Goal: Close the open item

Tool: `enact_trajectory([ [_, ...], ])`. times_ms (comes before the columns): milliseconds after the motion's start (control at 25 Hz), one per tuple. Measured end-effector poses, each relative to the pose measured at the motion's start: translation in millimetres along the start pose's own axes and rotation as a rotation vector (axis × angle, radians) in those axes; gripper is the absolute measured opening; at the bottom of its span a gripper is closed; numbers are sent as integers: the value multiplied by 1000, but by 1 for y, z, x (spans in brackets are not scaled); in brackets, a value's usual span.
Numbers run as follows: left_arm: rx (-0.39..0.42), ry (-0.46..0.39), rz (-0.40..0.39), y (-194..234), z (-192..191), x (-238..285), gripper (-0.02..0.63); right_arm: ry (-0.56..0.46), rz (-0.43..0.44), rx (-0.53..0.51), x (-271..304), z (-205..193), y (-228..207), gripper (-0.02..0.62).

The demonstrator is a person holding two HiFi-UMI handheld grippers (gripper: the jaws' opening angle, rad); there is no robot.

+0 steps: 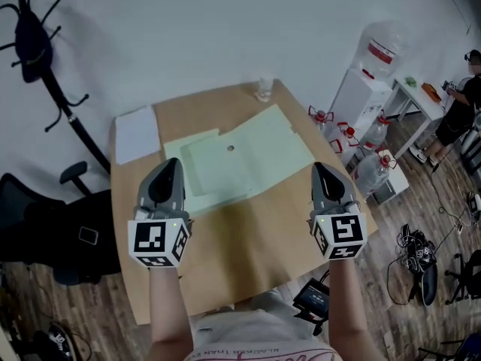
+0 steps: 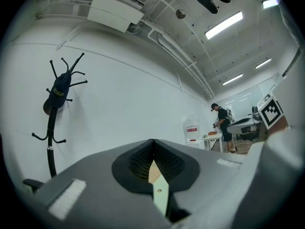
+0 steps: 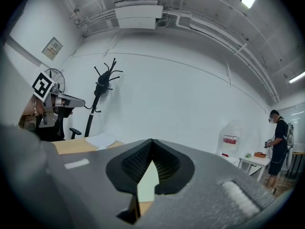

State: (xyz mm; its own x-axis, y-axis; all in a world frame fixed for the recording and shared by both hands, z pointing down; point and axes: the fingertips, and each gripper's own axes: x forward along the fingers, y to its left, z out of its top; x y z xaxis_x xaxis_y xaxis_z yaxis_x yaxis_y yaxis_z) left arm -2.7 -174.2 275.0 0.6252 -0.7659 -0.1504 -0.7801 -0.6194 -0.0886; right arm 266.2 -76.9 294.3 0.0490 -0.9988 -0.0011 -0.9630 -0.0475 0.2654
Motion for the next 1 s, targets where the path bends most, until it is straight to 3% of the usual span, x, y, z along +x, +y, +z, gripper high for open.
enact_trajectory([
  [560,42,51,141,-9,-12,45,5,-1,56,-22,74,-27,-99,2],
  [1000,67,97,245,-12,-21,68,8,59,169,-49,130,-68,-130,2],
])
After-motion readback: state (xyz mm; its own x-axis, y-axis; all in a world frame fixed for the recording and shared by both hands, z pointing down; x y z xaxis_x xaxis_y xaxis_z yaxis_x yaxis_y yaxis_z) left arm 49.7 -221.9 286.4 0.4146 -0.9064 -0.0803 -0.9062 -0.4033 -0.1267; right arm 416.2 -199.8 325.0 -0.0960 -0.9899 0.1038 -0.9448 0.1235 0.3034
